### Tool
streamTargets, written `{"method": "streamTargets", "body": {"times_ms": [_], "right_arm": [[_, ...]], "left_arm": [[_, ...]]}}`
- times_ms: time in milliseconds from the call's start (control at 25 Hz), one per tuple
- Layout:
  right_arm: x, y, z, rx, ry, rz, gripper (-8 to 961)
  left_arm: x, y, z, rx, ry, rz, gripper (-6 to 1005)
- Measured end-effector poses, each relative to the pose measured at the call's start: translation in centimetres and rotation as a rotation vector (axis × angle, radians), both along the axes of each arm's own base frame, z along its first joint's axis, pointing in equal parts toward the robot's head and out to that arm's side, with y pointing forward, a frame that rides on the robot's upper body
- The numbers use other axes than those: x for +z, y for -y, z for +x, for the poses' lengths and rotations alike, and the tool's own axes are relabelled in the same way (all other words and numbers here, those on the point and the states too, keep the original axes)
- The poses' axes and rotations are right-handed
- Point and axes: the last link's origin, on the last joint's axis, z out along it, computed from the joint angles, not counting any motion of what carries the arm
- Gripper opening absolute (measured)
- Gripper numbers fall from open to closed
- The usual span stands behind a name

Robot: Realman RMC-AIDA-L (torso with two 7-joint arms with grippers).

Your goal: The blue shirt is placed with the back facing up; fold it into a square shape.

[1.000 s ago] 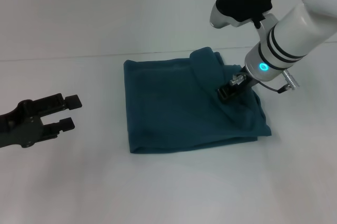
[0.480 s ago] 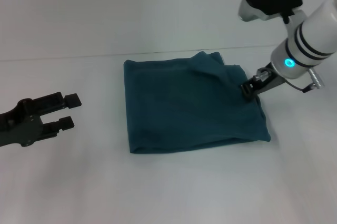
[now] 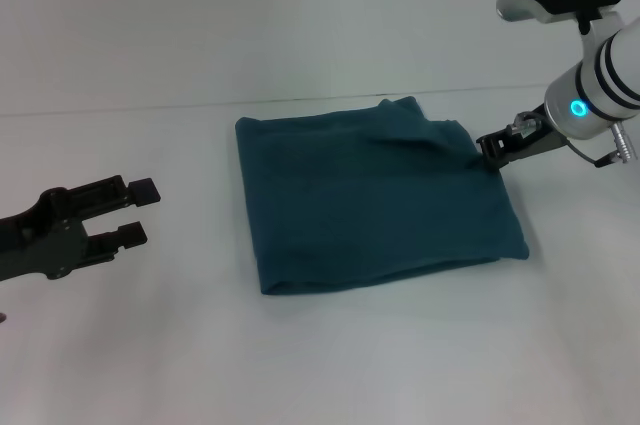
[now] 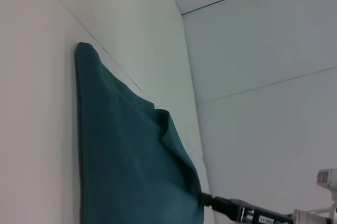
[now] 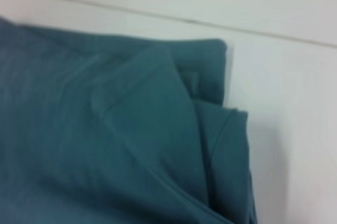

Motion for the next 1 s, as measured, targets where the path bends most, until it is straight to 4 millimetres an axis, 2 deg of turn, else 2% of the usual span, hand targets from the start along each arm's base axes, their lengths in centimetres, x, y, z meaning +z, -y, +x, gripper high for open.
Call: {"method": "streamTargets", "body": {"times_ms": [440, 640, 840, 1000], "right_arm": [[0.1, -0.4, 0.1, -0.015, -0.018, 0.043, 27], [0.4, -0.7, 0.0, -0.022, -0.014, 0.072, 164], [1.2, -1.6, 0.0, -0.024, -0.018, 0.161, 232], [1.1, -1.9, -2.1, 0.018, -0.154, 0.138, 287]], "left_arm": [[0.0, 0.0, -0.1, 0.003, 0.001, 0.003, 784], [0.0, -0.1, 0.0, 0.001, 0.002, 0.005, 783], [0.2, -0.1, 0.0, 0.001, 0.012, 0.015, 783], [0.2, -0.2, 0.1, 0.003, 0.014, 0.023, 782]]}}
